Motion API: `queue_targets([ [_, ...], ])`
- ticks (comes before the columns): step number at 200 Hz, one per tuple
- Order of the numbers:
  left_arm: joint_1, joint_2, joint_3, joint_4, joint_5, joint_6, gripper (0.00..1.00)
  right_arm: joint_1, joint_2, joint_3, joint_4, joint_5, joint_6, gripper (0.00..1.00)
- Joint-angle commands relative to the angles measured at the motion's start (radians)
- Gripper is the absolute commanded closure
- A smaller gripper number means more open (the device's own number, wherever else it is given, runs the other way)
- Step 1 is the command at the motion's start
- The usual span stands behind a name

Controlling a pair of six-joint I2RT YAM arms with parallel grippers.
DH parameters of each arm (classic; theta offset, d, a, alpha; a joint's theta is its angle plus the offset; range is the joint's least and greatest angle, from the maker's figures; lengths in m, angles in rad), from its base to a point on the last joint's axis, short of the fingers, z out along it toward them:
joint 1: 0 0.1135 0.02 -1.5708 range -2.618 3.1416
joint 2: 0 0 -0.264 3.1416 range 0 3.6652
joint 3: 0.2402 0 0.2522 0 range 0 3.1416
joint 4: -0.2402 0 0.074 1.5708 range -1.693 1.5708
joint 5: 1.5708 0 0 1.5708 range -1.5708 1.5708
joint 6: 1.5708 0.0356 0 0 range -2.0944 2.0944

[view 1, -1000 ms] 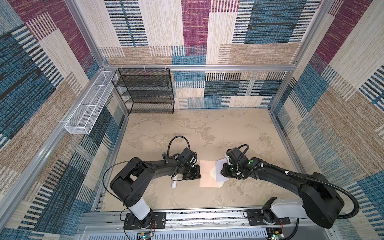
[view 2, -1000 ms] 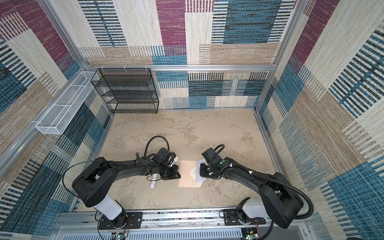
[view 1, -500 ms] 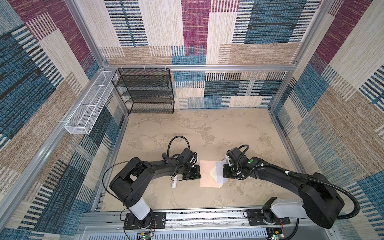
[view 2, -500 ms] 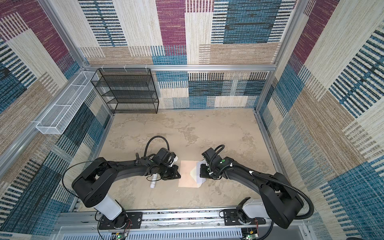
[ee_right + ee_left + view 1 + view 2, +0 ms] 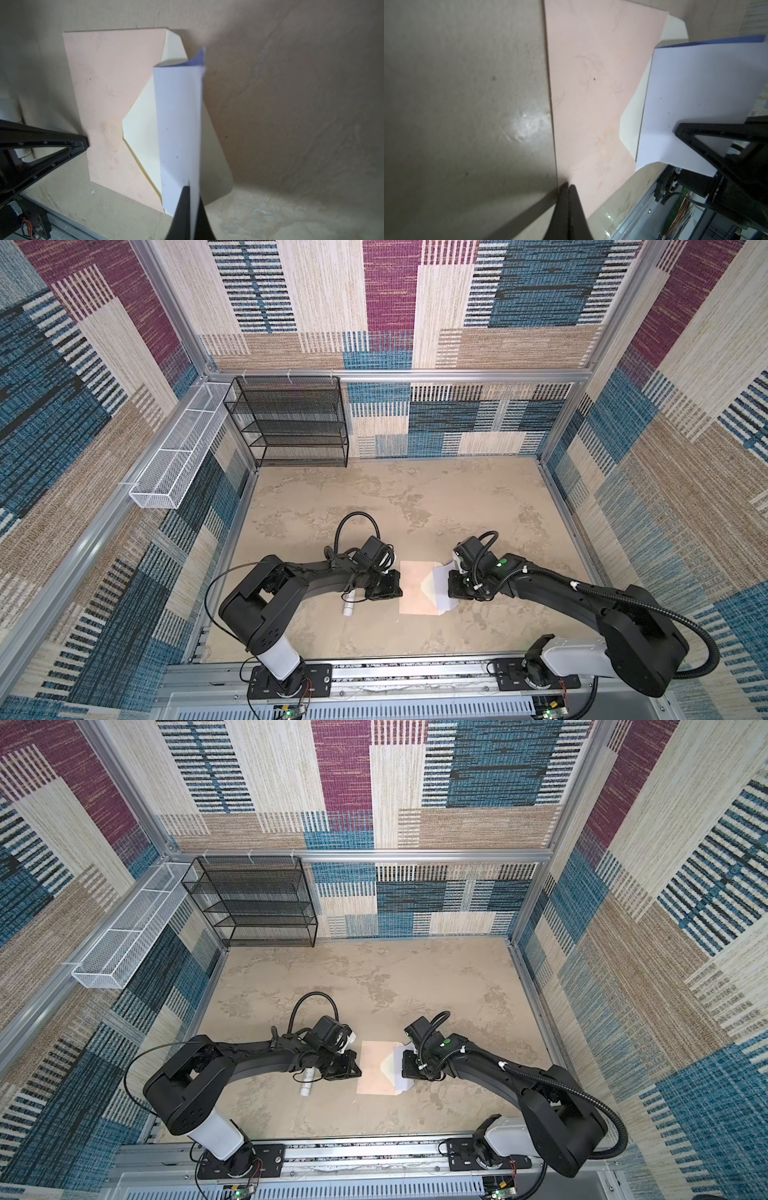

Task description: Place the letter into the envelope and seal it

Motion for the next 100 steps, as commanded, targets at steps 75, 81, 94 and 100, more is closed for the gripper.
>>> queue_targets([
  [75, -0.001, 0.024, 0.001, -0.127, -0.072, 0.028, 0.98, -0.007, 0.013, -0.008, 0.014, 0.006, 0.034, 0.99],
  [81, -0.002, 0.022, 0.001, -0.128, -0.071, 0.028, 0.97, -0.008, 0.017, -0.007, 0.018, 0.007, 0.035, 0.99],
  [94, -0.002, 0.020, 0.001, -0.127, -0.069, 0.029, 0.97, -0.007, 0.025, -0.007, 0.026, 0.004, 0.036, 0.99],
  [100, -0.002, 0.021, 0.002, -0.128, -0.069, 0.030, 0.97, -0.008, 0.028, -0.007, 0.030, 0.004, 0.036, 0.99],
])
